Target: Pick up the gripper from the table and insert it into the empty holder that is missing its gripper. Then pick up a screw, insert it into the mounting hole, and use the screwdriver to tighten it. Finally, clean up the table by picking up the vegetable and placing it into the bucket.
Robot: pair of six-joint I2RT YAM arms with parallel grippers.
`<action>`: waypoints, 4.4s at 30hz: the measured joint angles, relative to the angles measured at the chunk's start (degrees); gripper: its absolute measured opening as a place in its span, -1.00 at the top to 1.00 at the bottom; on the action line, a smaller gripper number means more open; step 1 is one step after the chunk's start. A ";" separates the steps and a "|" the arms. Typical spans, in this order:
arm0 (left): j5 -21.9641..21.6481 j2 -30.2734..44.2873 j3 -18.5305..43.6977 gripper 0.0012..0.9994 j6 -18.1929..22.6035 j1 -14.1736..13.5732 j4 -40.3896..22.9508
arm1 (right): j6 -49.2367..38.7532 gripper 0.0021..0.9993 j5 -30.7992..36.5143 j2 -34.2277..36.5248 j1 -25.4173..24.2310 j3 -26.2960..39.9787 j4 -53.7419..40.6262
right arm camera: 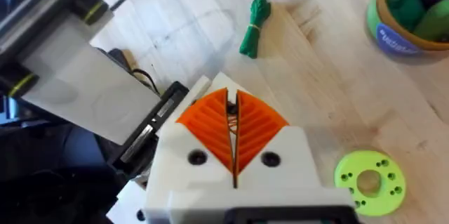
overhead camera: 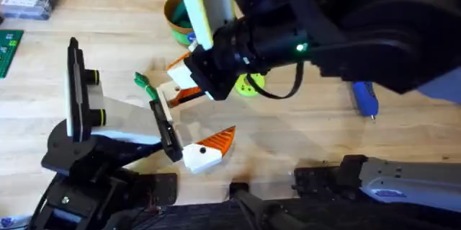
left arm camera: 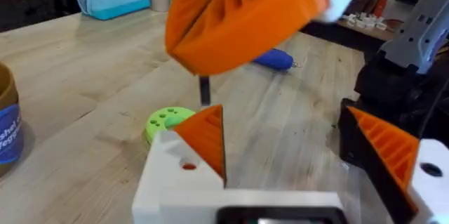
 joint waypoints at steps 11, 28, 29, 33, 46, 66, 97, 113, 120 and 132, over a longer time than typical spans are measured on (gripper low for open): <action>0.00 0.00 0.00 -0.98 0.00 0.00 0.00 | 0.02 1.00 -0.86 2.08 0.00 -0.28 1.34; 0.00 0.00 0.00 -0.98 0.00 0.00 0.00 | 0.02 1.00 -0.90 2.08 0.22 -1.90 2.24; 0.00 0.00 0.00 -0.98 0.00 0.00 0.00 | 0.02 1.00 -0.90 2.15 0.45 -1.90 2.49; 0.00 0.00 0.00 -0.98 0.00 0.00 0.00 | 0.02 1.00 -0.92 2.95 1.32 -1.90 2.57; 0.02 0.00 0.00 -0.98 -0.22 0.00 -0.02 | -0.94 1.00 -0.92 4.37 1.31 -1.90 2.55; 0.00 0.00 0.00 -0.98 -0.22 0.00 0.00 | -4.15 1.00 -0.22 4.37 1.09 -1.92 2.55; 0.48 0.09 0.00 -0.98 -2.40 -0.07 -0.09 | -4.53 1.00 -1.73 6.59 0.63 -1.90 1.53; 0.02 0.07 0.00 -0.98 -1.03 -0.07 -0.02 | -4.28 1.00 -2.24 3.90 0.66 -1.92 -0.27; 0.02 0.07 0.00 -0.98 -1.02 -0.07 -0.02 | -4.28 1.00 -2.24 3.91 0.66 -1.94 -0.11; -0.17 0.09 0.00 -0.98 -1.51 0.00 -0.04 | -4.27 1.00 -2.23 5.73 0.63 -1.94 0.69</action>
